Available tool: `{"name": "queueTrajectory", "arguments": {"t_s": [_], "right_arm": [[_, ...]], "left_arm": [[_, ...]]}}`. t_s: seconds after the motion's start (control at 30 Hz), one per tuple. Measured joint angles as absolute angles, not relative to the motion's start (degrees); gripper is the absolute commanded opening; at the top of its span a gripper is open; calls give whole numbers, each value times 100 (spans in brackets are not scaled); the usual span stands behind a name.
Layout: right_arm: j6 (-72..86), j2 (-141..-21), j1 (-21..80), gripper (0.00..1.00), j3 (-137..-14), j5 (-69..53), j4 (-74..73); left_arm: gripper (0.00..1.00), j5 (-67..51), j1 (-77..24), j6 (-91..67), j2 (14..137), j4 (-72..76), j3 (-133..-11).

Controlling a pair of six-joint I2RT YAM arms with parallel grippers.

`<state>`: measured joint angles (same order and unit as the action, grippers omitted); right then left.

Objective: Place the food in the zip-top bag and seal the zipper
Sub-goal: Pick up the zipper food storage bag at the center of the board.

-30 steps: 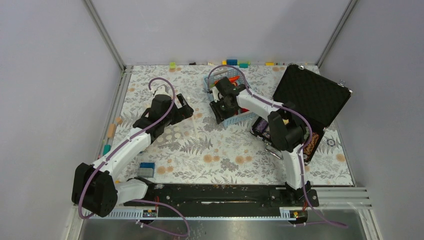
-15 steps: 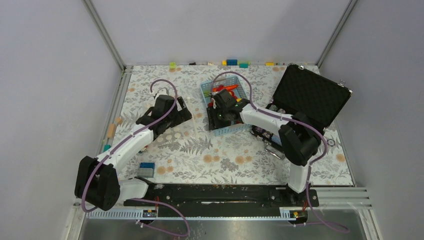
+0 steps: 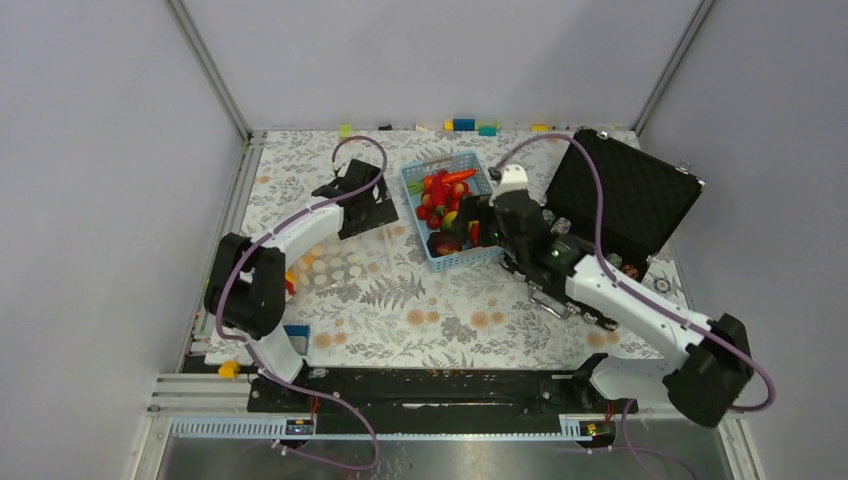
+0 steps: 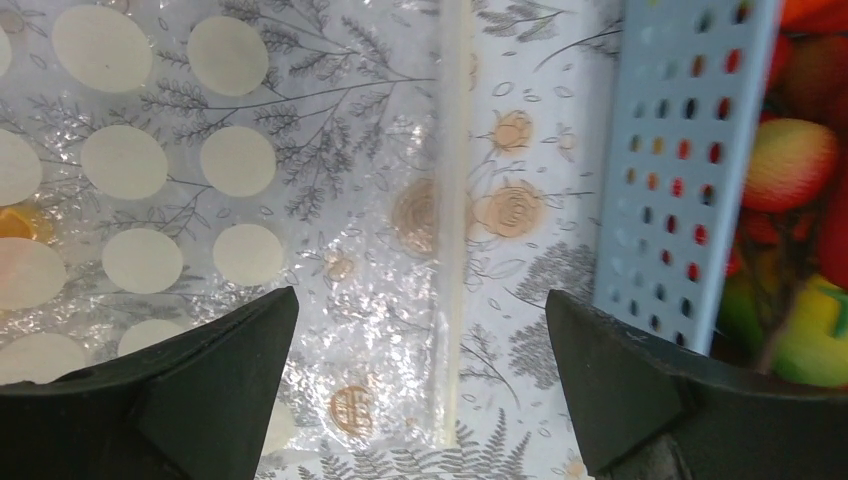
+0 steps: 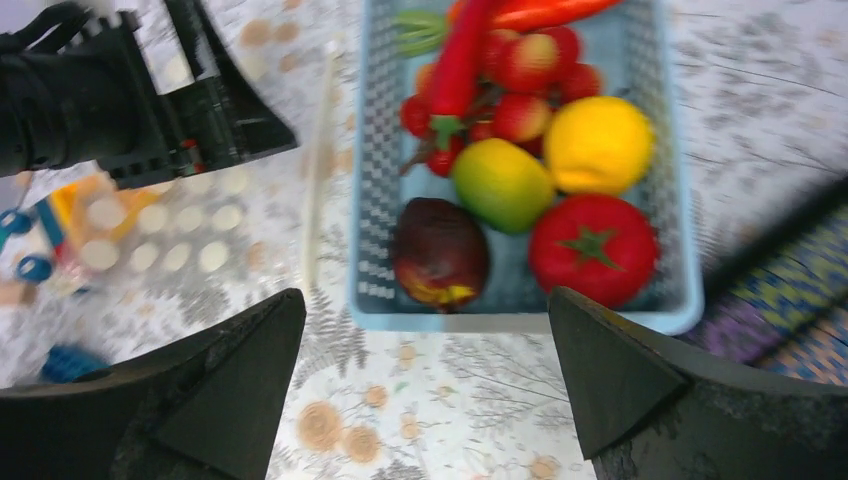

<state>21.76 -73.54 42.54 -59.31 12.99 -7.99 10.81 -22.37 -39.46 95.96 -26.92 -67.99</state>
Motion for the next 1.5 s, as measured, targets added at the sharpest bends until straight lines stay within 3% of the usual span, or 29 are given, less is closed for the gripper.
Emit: {"name": "queueTrajectory", "arguments": {"t_s": [0.33, 0.63, 1.1, 1.33, 1.47, 1.5], "right_arm": [[2403, -6202, 4219, 100, -4136, 2886, -440], [2355, -6198, 4189, 100, -4016, 3371, -336], [2344, -6200, 4145, 100, -3999, 3511, -329], [2349, -6200, 4145, 100, -3997, 3511, -331], [2362, -6200, 4143, 100, -3997, 3529, -333], [2364, -6200, 4141, 100, -3997, 3540, -333]], "left_arm": [[84, 1522, -2357, -3859, 10704, -3507, -7636], [76, 1874, -2591, -3841, 11257, -3953, -8309], [57, 2106, -2718, -3846, 11572, -4289, -8368], [25, 2062, -2727, -3900, 11666, -4335, -8453], [0, 2036, -2751, -3911, 11710, -4344, -8493], [0, 2034, -2755, -3922, 11714, -4344, -8495]]}}
